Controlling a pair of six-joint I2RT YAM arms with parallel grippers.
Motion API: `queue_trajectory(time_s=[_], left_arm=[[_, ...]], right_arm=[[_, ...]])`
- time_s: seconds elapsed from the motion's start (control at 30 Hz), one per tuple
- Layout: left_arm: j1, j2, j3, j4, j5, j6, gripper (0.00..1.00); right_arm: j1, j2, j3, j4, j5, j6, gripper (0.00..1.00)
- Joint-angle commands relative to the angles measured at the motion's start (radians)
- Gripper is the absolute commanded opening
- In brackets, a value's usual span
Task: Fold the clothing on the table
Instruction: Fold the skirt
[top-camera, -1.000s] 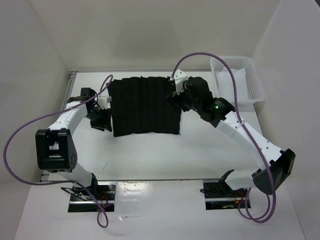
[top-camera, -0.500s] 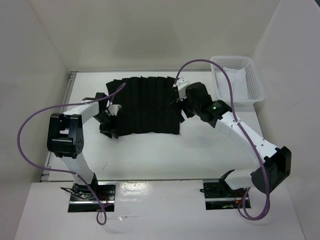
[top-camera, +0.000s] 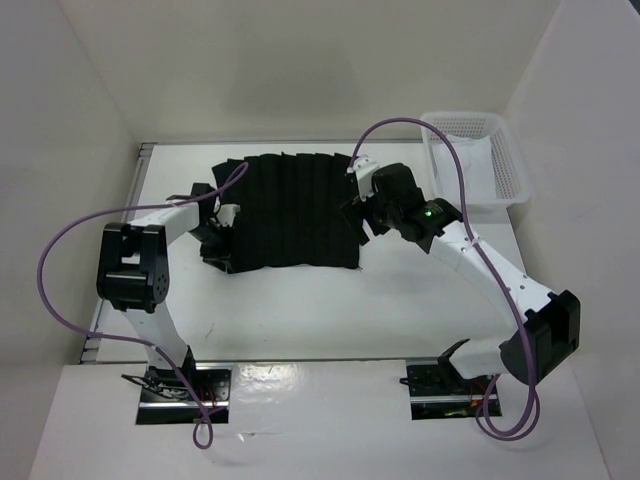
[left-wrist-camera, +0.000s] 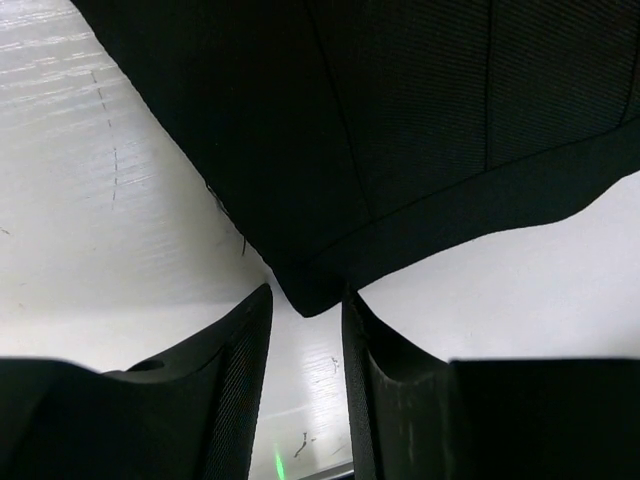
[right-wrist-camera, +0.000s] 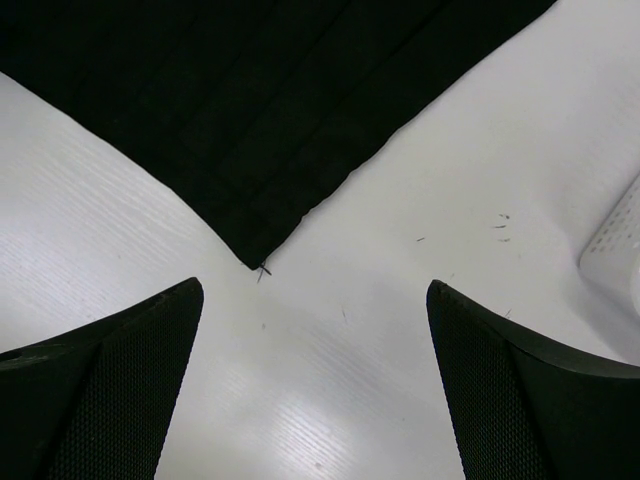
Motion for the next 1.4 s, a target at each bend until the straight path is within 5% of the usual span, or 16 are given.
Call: queue_trajectory(time_s=[0.0,0.17,0.37,0.9,1.1,1.23,1.37], left_arm=[[0.001,0.034,0.020,0.028,0.002,-0.018,0.41],[0.001,0.044,0.011,0.037,0.012,-0.018,0.32],[0.001,0.044,0.011,0.037,0.046,-0.009,0.00],[0.048,0.011,0.001,0.037,0.118,0.009,0.00],[0.048,0.001,0.001,0.037,0.118,0.009,0.00],[0.048,0.001,0.001,0.037,0.118,0.009,0.00],[0.048,0.001,0.001,0.037,0.129,0.018,0.00]], right_arm=[[-0.006,-0.002,0.023,0.034,-0.013,0.017,0.96],[-0.006,-0.002,0.003,0.034,-0.013,0.017,0.96],[-0.006,-0.002,-0.041,0.034,-0.004,0.017,0.96],[-0.006,0.279,-0.135,0.010,-0.021,0.132,0.90],[-0.006,0.301,-0.144,0.054,-0.021,0.173,0.73],[-0.006,0.311,-0.153,0.079,-0.021,0.193,0.51],[-0.006,0.353,-0.132,0.088,-0.059,0.193,0.43]])
